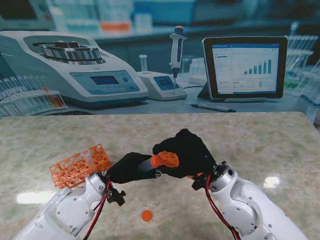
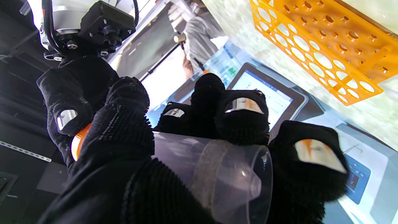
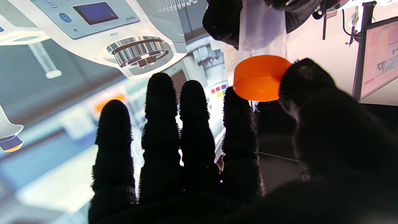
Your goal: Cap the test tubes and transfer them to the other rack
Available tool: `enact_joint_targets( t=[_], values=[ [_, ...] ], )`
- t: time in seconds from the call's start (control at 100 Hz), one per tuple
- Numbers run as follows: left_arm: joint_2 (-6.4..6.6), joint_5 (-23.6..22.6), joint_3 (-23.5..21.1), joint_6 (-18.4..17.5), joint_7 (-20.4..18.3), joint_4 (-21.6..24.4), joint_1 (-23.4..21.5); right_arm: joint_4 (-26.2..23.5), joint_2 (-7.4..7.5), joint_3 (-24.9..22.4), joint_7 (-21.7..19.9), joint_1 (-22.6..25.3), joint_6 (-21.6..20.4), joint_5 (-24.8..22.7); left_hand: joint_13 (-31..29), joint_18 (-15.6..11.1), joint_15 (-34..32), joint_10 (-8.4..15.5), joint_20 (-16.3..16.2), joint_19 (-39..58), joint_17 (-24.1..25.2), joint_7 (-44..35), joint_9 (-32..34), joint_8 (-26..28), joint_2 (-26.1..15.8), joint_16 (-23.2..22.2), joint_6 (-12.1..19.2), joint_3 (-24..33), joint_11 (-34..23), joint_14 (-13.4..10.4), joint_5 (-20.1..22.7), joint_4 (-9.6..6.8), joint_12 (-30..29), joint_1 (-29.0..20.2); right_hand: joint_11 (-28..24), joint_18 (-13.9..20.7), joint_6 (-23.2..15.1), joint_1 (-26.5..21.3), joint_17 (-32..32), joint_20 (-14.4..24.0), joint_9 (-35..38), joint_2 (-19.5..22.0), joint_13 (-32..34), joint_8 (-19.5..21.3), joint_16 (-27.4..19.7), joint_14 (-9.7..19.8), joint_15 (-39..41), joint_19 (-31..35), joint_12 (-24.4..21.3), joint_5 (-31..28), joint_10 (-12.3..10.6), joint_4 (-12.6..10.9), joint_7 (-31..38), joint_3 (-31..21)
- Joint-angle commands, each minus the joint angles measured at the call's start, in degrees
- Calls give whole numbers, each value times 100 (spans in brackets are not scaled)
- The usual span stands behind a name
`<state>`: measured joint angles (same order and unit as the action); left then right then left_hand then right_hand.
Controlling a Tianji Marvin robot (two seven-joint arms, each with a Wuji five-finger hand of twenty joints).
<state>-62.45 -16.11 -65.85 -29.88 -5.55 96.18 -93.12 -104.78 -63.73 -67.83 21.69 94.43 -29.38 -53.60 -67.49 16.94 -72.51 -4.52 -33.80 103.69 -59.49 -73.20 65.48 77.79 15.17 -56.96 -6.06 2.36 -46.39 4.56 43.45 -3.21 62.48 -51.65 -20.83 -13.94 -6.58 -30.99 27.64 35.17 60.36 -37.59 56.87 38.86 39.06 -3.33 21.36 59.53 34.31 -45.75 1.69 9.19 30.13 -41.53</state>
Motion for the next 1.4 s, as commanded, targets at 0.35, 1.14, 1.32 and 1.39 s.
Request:
enact_joint_targets(
  t=[0.35, 1.14, 1.32, 1.39],
  values=[
    [-4, 4, 12, -4, -22, 29, -5, 82, -31, 93, 28, -54, 115, 57, -60, 155, -65, 503, 194, 263, -136, -422, 66, 270, -523, -28, -19, 164, -12, -178, 46, 14, -26, -199, -146, 196, -652, -1122, 290, -154, 535, -70, 485, -1163, 147, 230, 403, 245, 540, 101, -286, 343, 1885, 132],
    [1, 13, 52, -32, -39, 19, 15, 124, -56, 196, -61, -120, 114, 250, -60, 155, -64, 508, 194, 263, -136, -420, 65, 271, -525, -28, -11, 166, -11, -178, 39, 13, -25, -198, -224, 229, -918, -1129, 611, -119, 1164, 528, 998, -1346, 249, 194, 735, 444, 555, -503, -313, 301, 2158, 298],
    [1, 14, 60, -31, -37, 17, 19, 152, -65, 246, -11, -146, 156, 248, -60, 155, -64, 509, 194, 263, -136, -421, 63, 272, -527, -28, -9, 167, -10, -178, 39, 13, -26, -199, -265, 222, -989, -1048, 705, -103, 1344, 595, 1143, -1406, 271, 190, 836, 505, 473, -664, -344, 297, 2245, 389],
    [2, 15, 64, -35, -40, 16, 22, 162, -69, 272, 4, -157, 180, 254, -60, 155, -64, 511, 194, 263, -136, -420, 63, 272, -526, -28, -11, 165, -10, -178, 39, 14, -26, -195, -281, 217, -980, -1008, 735, -94, 1413, 621, 1192, -1425, 280, 190, 876, 531, 428, -722, -334, 298, 2284, 429]
  ],
)
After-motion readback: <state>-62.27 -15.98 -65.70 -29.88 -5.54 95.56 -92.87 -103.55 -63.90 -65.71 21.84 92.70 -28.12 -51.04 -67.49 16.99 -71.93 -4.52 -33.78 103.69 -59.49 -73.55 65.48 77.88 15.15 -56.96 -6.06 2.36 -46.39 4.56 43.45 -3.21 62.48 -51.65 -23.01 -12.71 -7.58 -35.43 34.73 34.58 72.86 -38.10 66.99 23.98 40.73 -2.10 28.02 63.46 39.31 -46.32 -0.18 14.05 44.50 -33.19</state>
